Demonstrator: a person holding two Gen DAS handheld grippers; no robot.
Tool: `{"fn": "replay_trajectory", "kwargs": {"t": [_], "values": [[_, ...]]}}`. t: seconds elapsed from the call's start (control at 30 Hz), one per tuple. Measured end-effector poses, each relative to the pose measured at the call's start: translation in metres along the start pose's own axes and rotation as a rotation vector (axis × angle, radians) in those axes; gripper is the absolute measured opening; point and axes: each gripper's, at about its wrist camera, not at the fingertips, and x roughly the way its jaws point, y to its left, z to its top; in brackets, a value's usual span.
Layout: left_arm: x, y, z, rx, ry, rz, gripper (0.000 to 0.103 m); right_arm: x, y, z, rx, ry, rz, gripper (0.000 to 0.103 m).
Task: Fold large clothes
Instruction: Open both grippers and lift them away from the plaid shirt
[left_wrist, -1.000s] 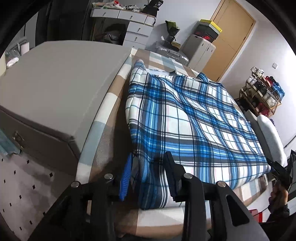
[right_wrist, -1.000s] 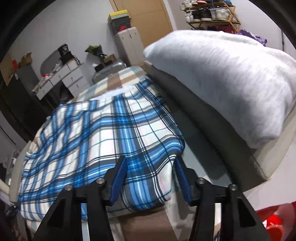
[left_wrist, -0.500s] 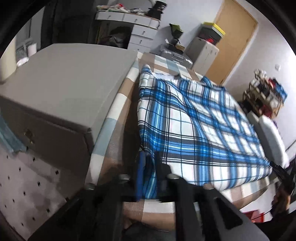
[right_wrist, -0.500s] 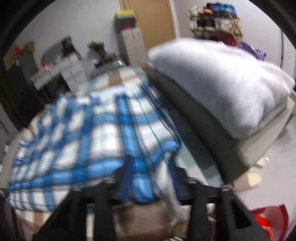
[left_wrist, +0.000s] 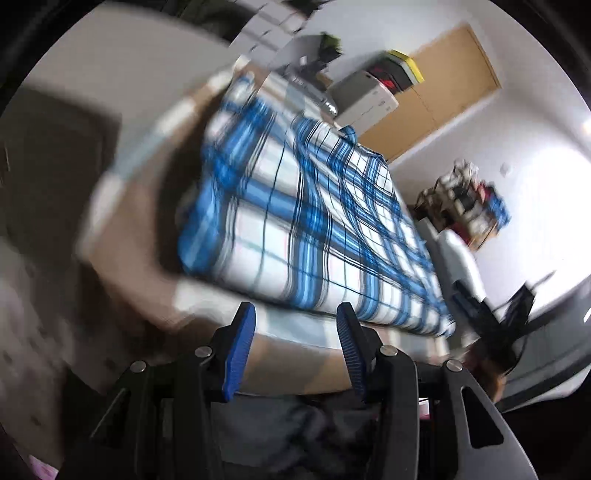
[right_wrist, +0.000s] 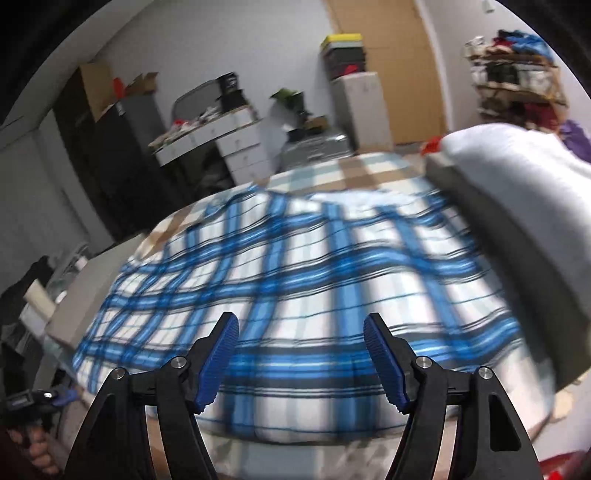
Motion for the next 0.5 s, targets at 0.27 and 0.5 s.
{"fn": "replay_trajectory", "kwargs": {"t": [0.27,0.5], "values": [[0.007,-0.01,0.004,-0.071,-0.047,0.015,0.04,0.0,0.021,-0.011,-0.039,0.027,0.063,0.072],[0.007,-0.009,0.009,-0.068,-0.07,0.064,0.058,0.009,0.02,-0.011,-0.014,0.049,0.074,0.073]]}}
